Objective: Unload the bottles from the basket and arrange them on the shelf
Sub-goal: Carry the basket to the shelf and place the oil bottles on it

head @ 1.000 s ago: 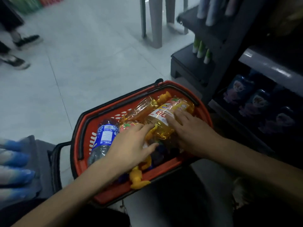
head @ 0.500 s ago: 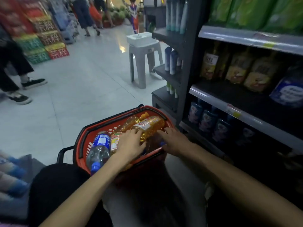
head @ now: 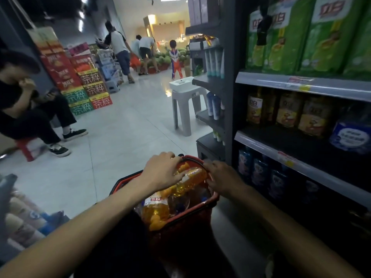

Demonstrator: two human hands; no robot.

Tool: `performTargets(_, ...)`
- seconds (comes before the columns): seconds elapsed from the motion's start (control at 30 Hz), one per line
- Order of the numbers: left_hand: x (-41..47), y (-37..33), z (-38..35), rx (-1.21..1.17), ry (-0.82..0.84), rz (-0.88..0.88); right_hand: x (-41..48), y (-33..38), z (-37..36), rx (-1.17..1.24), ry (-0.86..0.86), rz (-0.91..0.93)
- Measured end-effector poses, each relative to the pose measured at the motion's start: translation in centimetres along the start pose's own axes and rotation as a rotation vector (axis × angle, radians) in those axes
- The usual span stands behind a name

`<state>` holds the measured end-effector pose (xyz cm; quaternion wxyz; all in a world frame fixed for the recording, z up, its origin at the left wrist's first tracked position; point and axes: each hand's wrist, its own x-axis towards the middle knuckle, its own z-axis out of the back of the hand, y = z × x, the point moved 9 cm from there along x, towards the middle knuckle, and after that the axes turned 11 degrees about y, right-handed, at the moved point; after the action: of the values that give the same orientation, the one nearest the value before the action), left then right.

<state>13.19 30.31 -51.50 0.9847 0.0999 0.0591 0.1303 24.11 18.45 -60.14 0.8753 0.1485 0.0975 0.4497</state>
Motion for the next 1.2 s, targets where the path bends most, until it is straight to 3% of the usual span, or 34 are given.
performTargets(0.2, 2.6, 1.3, 1.7, 0.007, -0.009, -0.033, 2.1, -1.0, 2.1, 0.137, -0.030, -0.050)
performTargets(0.47, 8.0, 1.8, -11.1, -0.087, 0.173, 0.012, 4.9, -2.0, 1.2, 0.464, 0.085, -0.100)
performTargets(0.63, 11.7, 2.0, -17.4, -0.136, 0.321, 0.100, 5.3, -3.5, -0.9, 0.452, 0.181, -0.100)
performTargets(0.97, 15.3, 3.3, -23.2, -0.304, 0.526, 0.231, 4.6, -5.7, -1.2, 0.277, 0.178, -0.111)
performTargets(1.2, 15.1, 3.0, -20.7, -0.137, 0.456, 0.244, 4.6, -4.7, -0.9, 0.219, 0.182, -0.066)
